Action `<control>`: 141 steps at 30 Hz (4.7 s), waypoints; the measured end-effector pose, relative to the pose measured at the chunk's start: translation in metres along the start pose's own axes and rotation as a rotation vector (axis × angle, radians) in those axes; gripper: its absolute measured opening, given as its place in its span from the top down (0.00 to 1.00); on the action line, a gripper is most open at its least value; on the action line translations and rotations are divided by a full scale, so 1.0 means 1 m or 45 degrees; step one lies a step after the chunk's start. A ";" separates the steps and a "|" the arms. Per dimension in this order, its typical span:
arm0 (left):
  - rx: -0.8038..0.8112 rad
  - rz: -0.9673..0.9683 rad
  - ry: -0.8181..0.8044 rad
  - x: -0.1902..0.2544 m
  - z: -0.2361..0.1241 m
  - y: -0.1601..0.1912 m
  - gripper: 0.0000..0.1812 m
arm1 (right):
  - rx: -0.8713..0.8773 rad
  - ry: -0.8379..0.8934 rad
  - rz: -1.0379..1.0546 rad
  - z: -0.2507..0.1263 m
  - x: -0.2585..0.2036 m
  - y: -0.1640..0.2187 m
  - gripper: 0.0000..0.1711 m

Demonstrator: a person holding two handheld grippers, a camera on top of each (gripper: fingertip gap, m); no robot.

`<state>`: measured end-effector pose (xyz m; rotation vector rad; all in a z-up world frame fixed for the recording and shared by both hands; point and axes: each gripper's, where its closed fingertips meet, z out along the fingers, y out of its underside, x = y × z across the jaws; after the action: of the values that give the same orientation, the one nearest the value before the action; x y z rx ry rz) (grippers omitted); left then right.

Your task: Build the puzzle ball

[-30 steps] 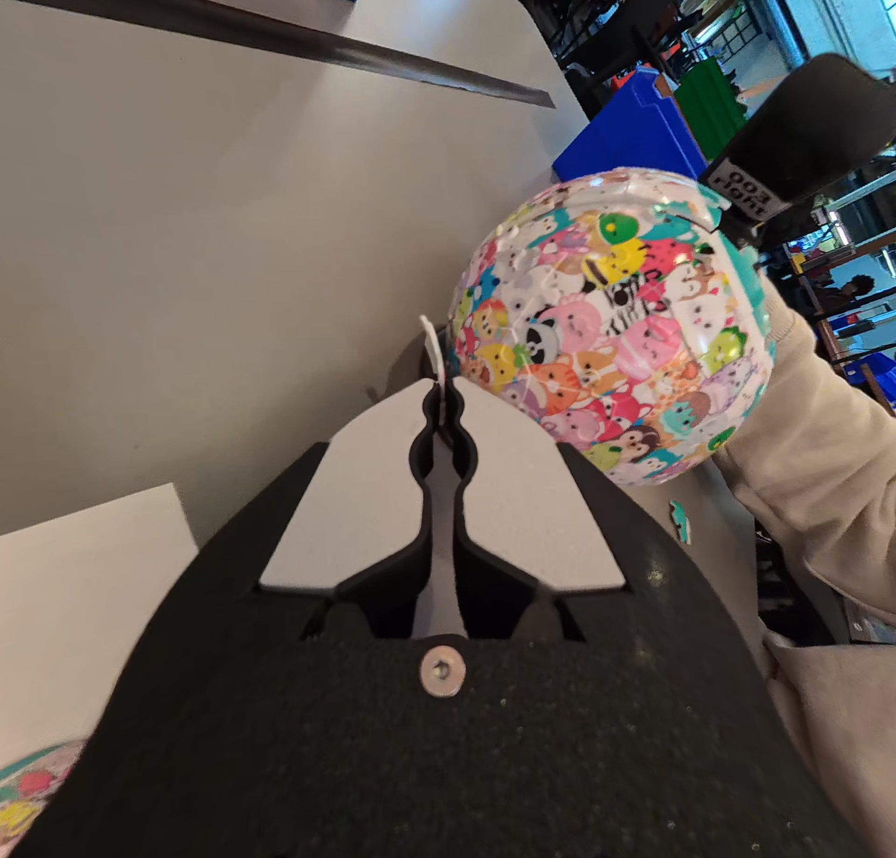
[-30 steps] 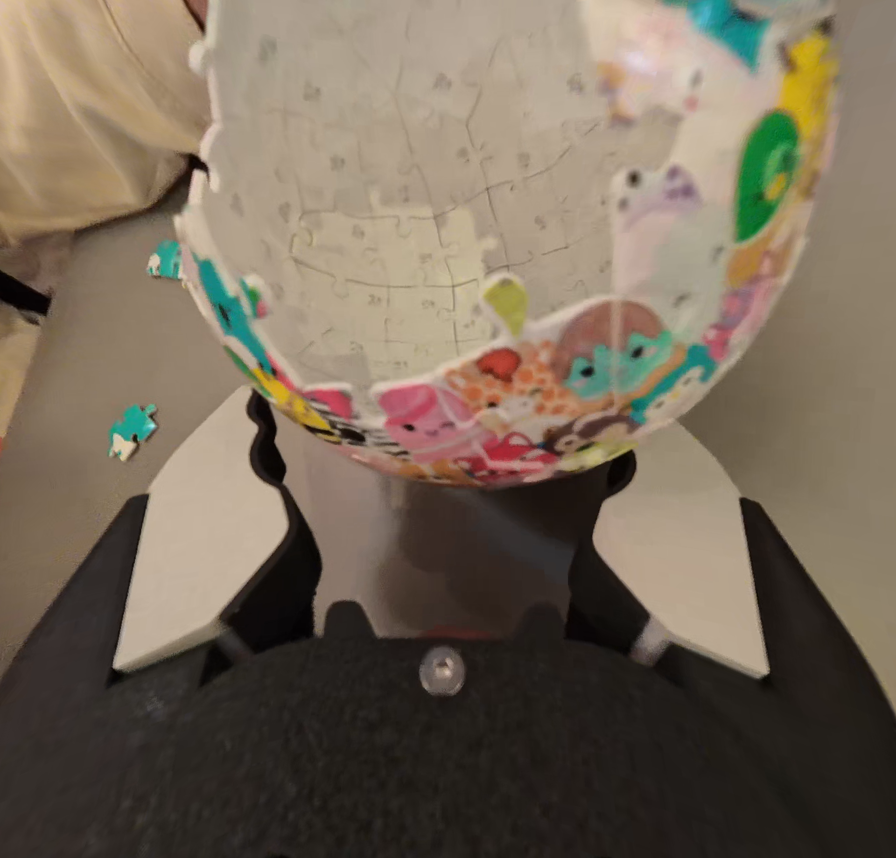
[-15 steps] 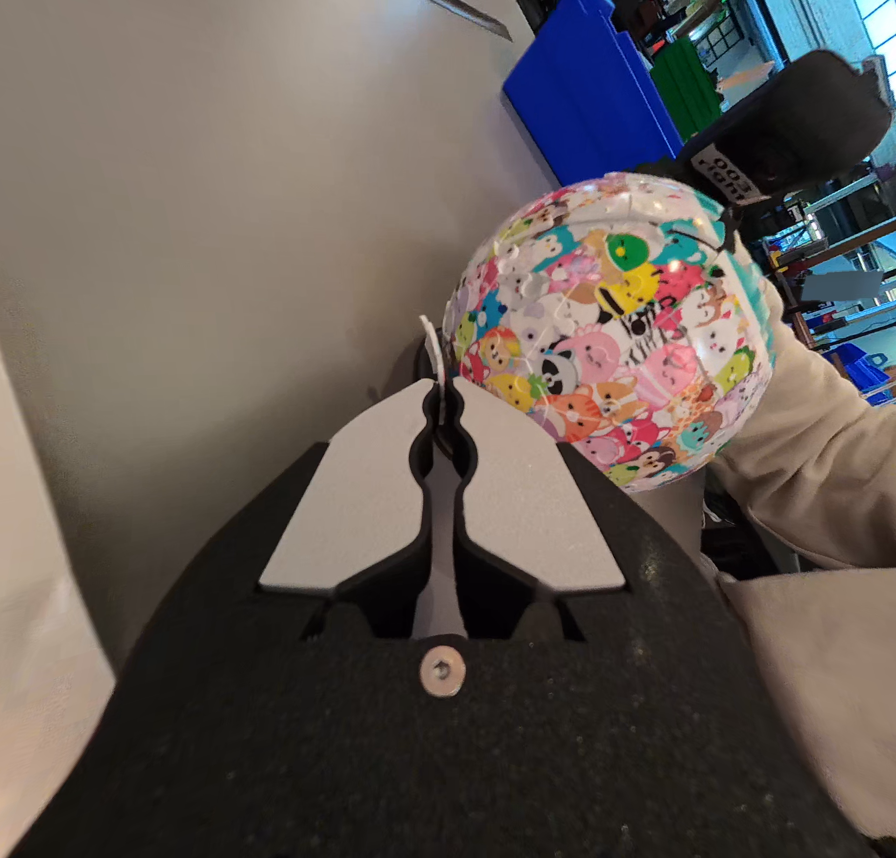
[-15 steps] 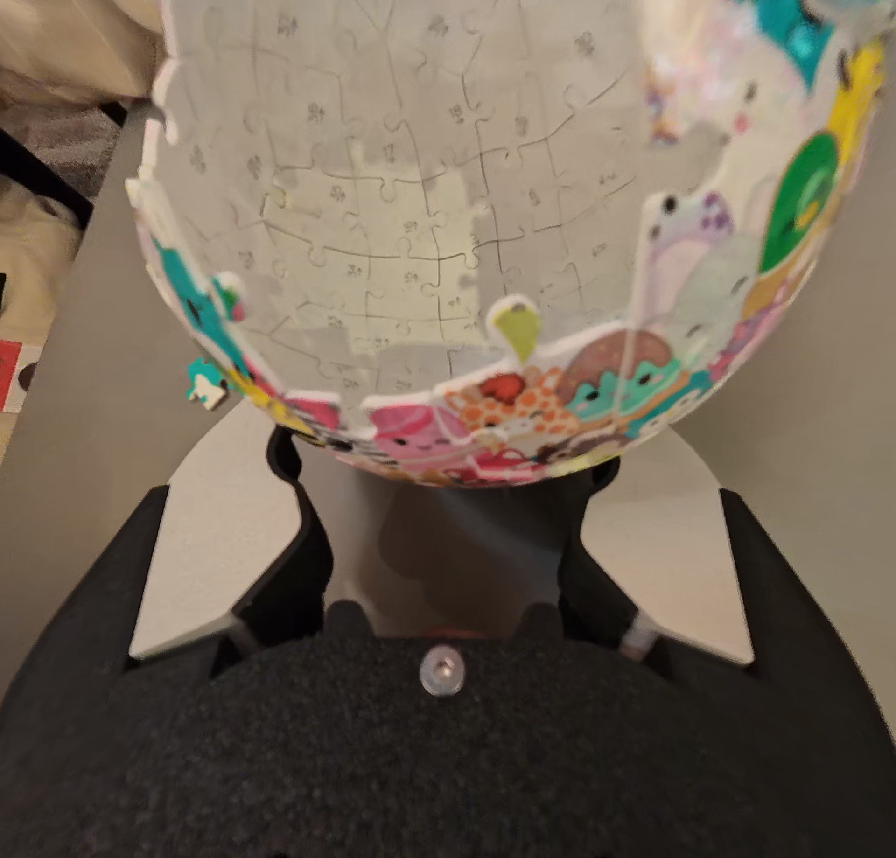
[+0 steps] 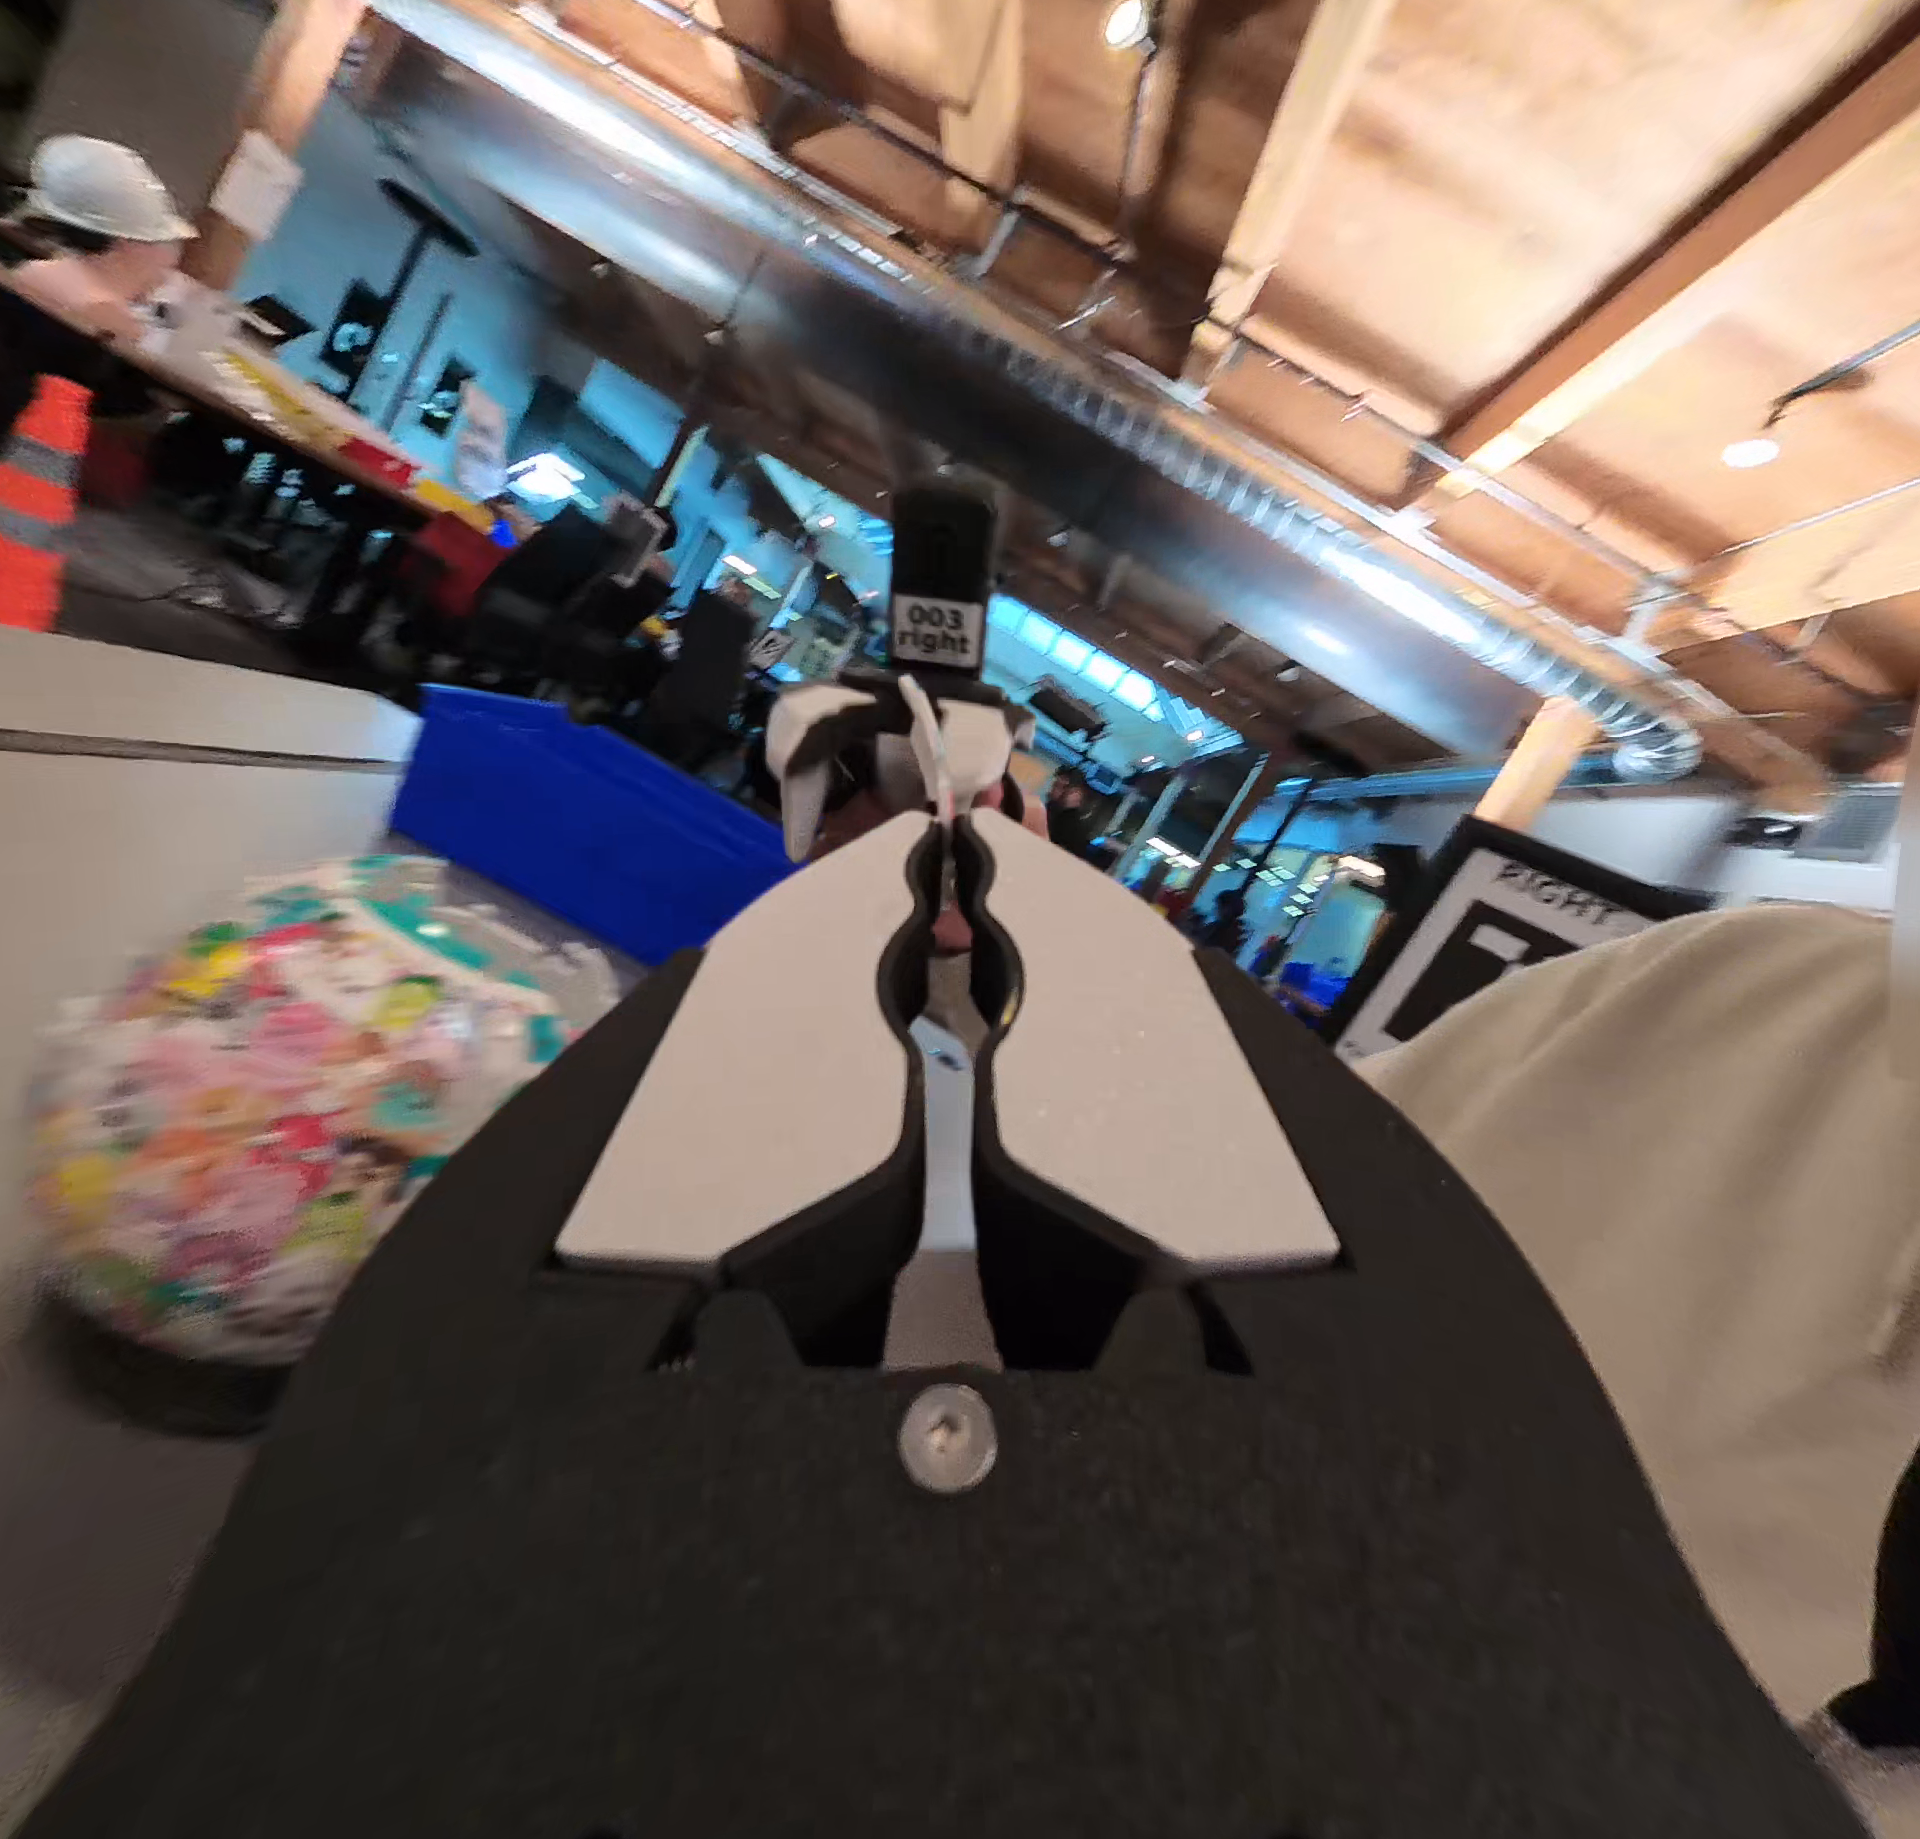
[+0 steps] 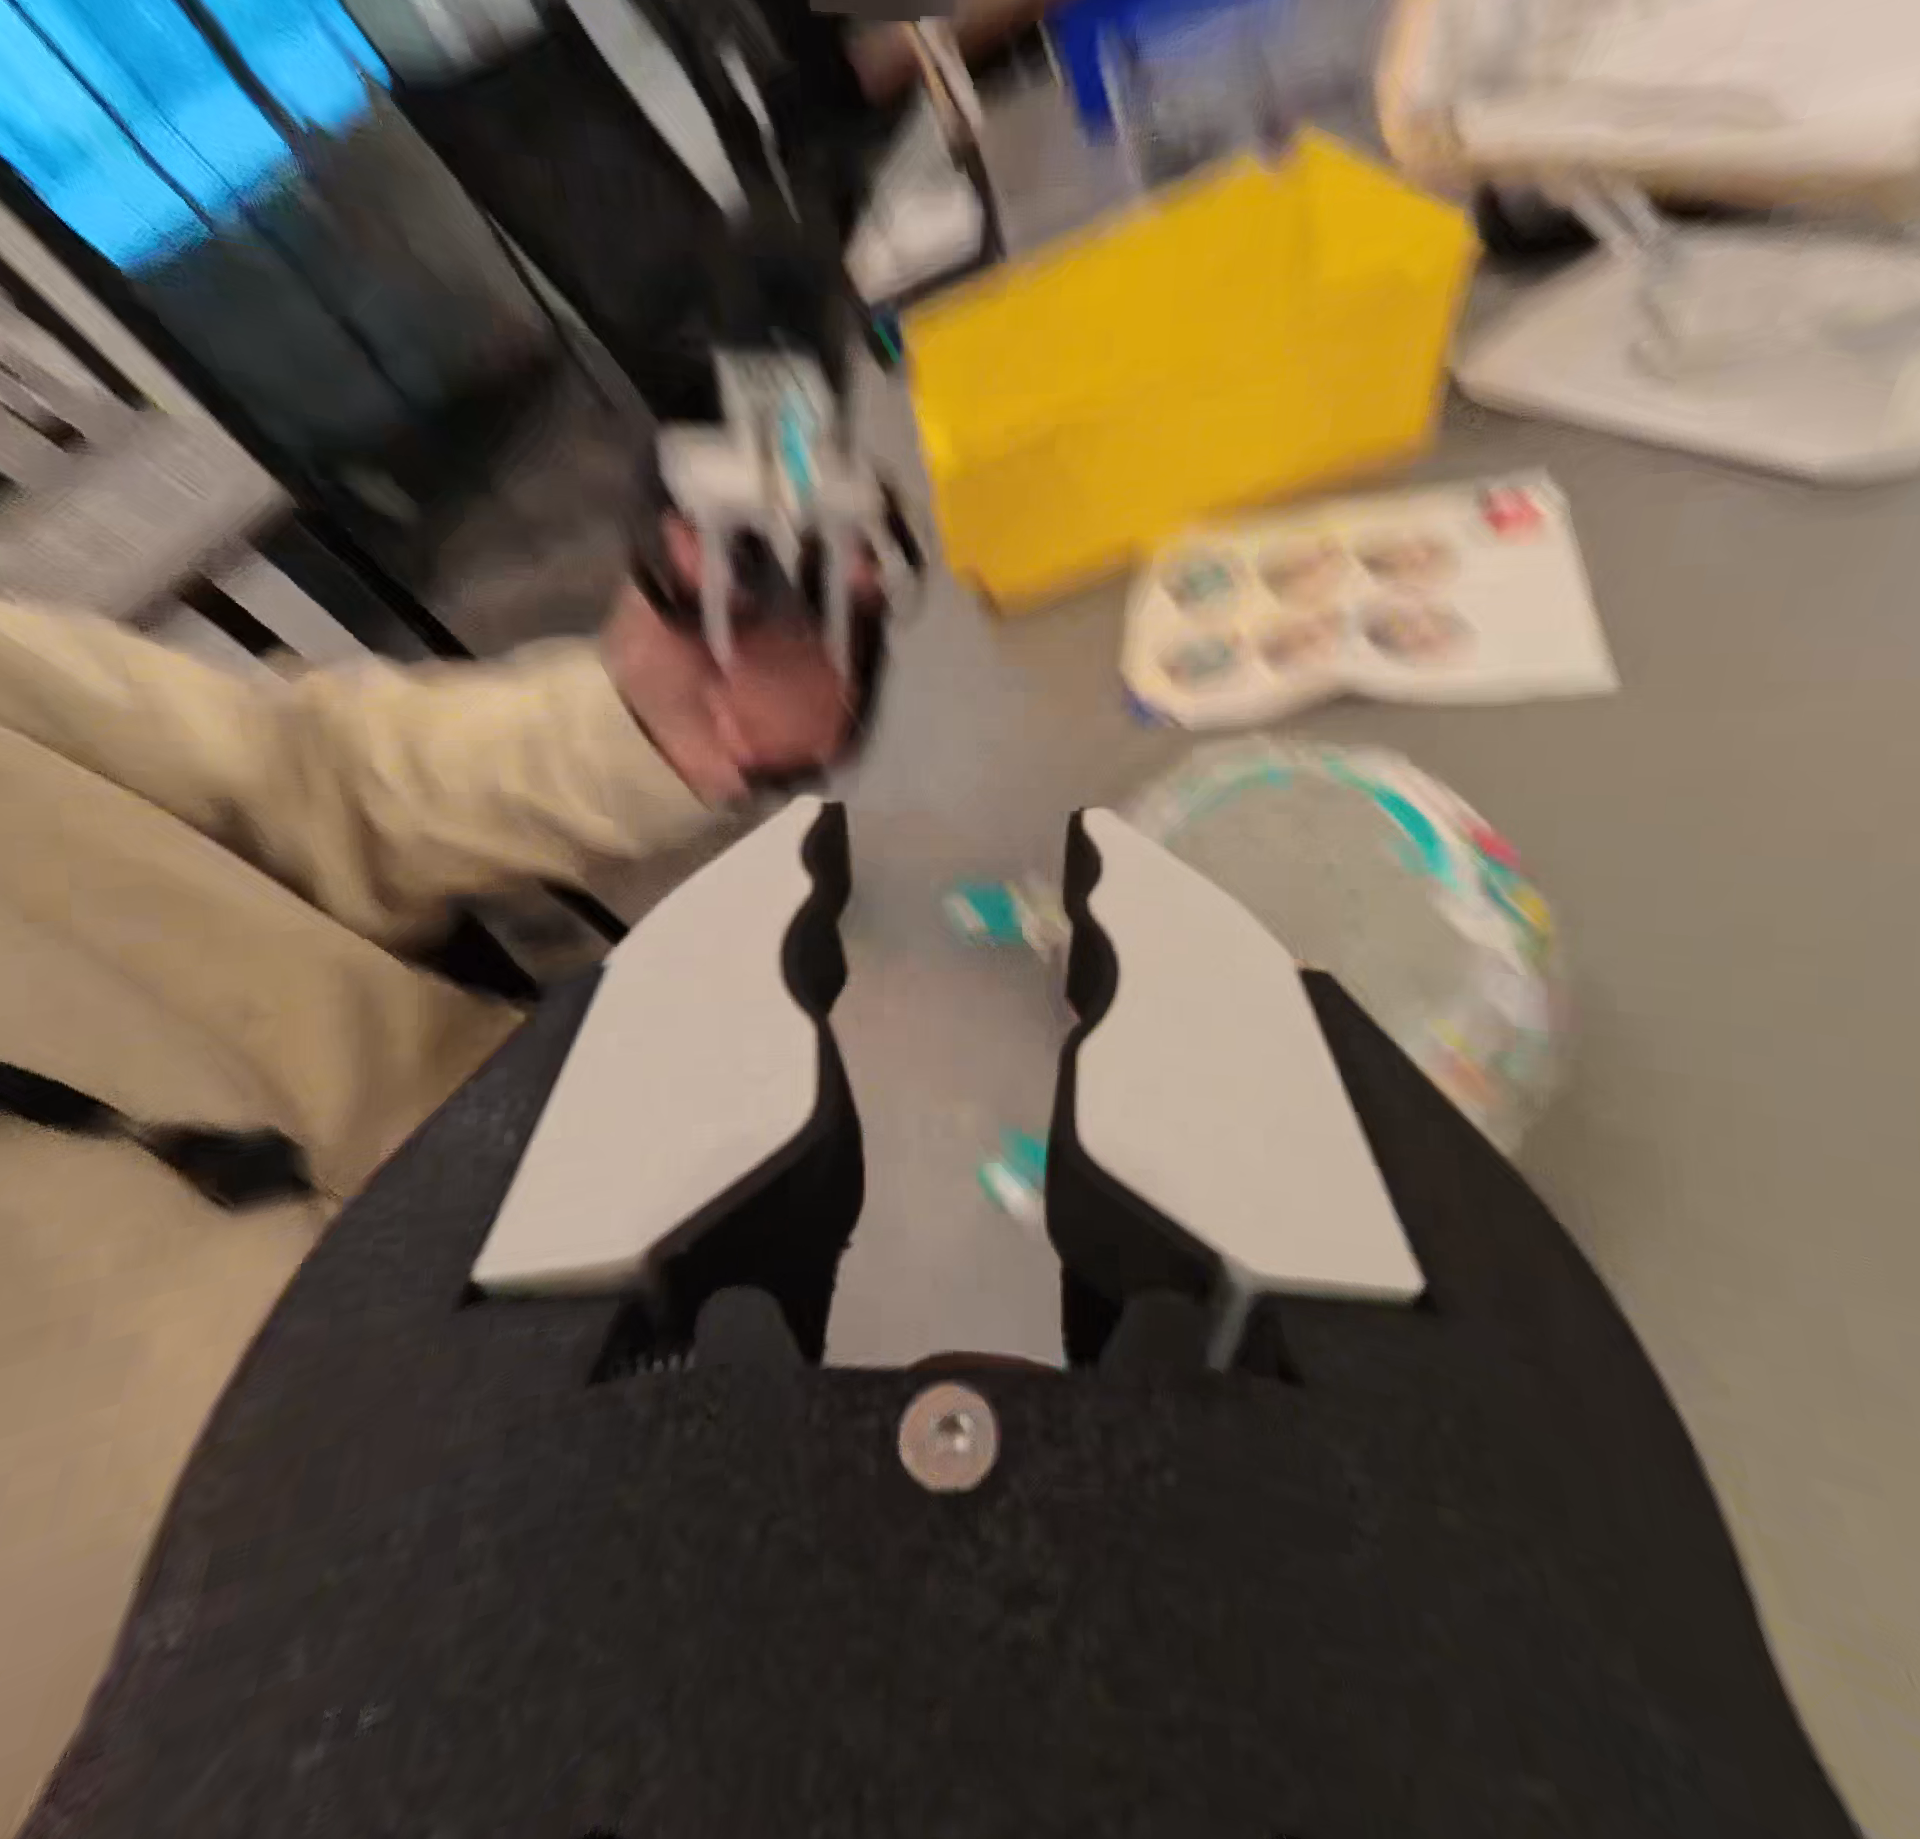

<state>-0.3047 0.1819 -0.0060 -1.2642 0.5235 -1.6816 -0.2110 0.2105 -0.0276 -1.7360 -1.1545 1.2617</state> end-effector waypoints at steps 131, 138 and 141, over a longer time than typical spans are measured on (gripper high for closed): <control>-0.312 0.132 -0.168 -0.019 0.043 0.073 0.99 | -0.775 -0.531 -0.217 0.034 -0.026 0.024 0.98; -0.278 0.120 -0.181 -0.025 0.042 0.068 0.99 | -0.755 -0.563 -0.213 0.038 -0.022 0.024 0.98; -0.257 0.113 -0.182 -0.026 0.042 0.067 0.99 | -0.747 -0.587 -0.206 0.038 -0.020 0.023 0.98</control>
<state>-0.2381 0.1807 -0.0550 -1.4727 0.6655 -1.4801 -0.2444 0.1845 -0.0522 -1.7328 -2.0559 1.3468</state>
